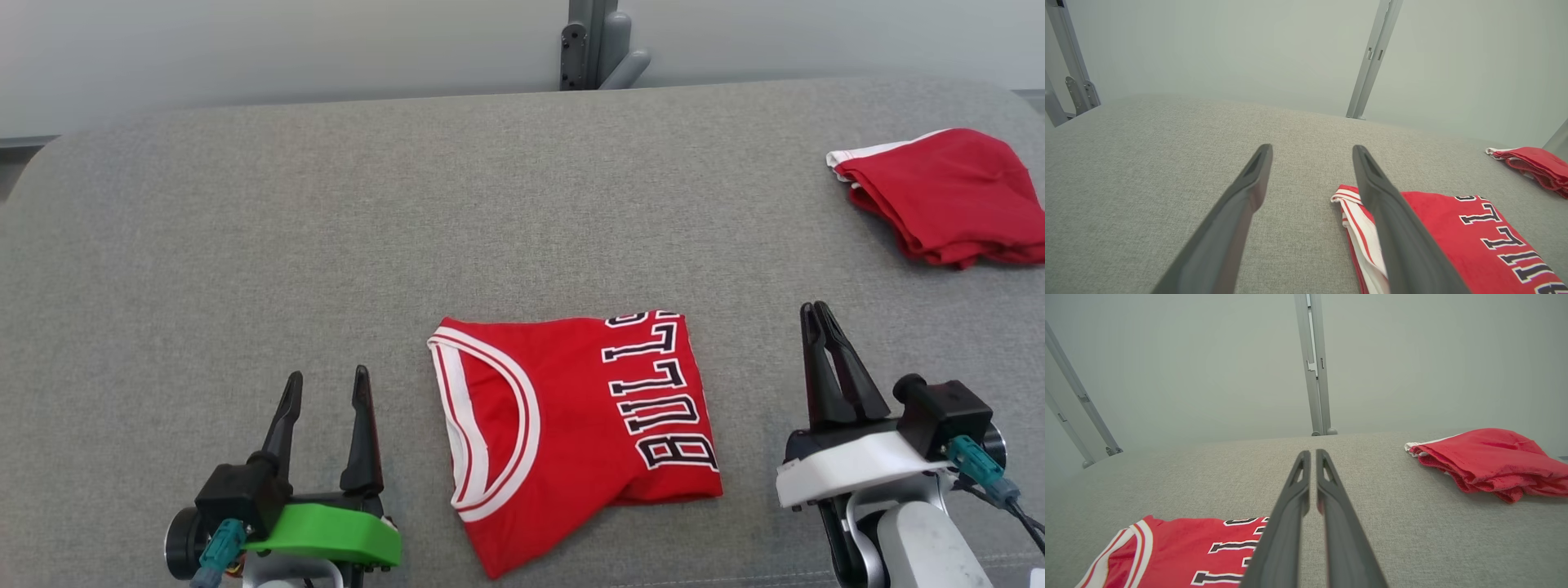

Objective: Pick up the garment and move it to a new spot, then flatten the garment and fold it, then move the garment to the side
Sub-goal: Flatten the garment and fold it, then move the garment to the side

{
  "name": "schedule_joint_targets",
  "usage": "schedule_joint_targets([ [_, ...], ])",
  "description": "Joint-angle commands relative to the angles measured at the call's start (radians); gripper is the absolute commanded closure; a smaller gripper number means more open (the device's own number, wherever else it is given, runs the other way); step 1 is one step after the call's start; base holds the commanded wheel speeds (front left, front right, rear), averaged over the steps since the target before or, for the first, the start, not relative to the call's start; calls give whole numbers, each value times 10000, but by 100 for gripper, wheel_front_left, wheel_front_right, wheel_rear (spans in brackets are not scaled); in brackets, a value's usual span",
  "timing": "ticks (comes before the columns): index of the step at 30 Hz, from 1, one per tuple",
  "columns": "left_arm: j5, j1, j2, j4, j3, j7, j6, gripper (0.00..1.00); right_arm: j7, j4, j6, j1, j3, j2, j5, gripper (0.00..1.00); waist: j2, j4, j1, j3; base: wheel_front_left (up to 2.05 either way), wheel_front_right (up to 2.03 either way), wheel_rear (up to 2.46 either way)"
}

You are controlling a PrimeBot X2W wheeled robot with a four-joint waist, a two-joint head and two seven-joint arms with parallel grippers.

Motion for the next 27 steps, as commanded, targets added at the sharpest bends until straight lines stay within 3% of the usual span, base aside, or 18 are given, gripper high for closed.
schedule_joint_targets([
  [1, 12, 156, 29, -38, 88, -31, 26, 0, -25, -139, -2, 192, -46, -10, 102, 56, 0, -174, 0, -157, 0, 0, 0],
  [2, 14, 225, 29, -58, 125, -31, 39, 0, -25, -217, -2, 293, -84, -12, 135, 21, 0, -181, 0, -176, 0, 0, 0],
  [3, 27, 290, 29, -72, 171, -31, 39, 0, -25, -281, -2, 402, -132, -10, 191, 0, 0, -182, 0, -198, 0, 0, 0],
  [27, 303, 895, 29, -194, 453, -31, 12, 0, 10, -392, -2, 1319, -401, -11, 153, 0, 0, 39, 0, -668, 0, 0, 0],
])
